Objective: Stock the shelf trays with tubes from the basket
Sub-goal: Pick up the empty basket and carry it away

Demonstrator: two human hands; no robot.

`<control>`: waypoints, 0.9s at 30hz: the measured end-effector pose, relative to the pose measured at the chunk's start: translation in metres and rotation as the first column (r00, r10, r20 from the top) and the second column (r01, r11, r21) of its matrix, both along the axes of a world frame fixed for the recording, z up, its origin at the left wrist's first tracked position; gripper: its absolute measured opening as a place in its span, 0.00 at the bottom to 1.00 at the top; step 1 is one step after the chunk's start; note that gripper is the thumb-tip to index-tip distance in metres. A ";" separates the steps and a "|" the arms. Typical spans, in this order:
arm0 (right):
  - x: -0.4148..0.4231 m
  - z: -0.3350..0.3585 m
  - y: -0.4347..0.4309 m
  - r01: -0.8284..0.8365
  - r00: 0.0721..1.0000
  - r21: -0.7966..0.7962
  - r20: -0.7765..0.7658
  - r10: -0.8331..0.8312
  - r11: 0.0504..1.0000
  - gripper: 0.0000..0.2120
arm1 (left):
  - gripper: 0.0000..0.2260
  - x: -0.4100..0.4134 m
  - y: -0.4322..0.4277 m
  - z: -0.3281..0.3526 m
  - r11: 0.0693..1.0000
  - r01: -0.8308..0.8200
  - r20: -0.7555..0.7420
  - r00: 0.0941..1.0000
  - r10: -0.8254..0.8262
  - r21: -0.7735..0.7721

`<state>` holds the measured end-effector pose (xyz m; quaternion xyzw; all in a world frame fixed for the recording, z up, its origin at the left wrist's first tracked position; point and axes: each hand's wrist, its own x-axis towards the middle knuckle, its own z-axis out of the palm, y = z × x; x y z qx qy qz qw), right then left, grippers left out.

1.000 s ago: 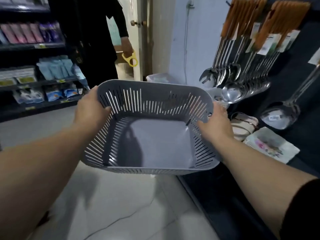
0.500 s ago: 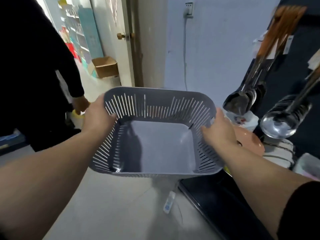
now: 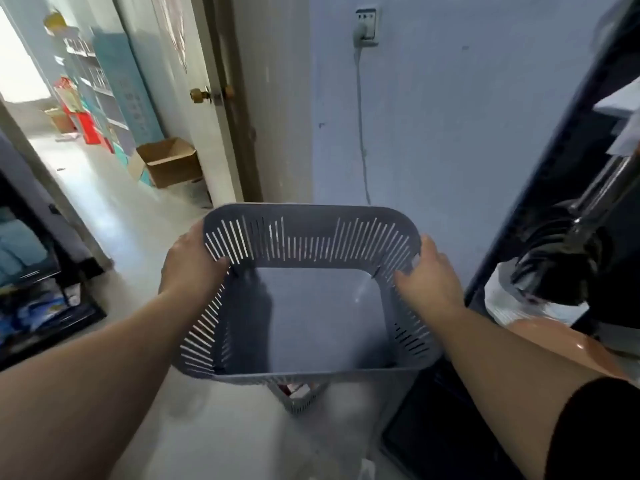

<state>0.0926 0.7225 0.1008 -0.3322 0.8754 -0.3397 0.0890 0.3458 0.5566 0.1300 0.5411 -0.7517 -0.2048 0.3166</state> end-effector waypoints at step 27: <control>-0.136 -0.054 -0.347 0.565 0.805 0.200 0.079 -0.588 0.800 0.37 | 0.24 -0.286 -0.487 -0.064 0.778 0.620 0.114 0.769 -0.629 0.105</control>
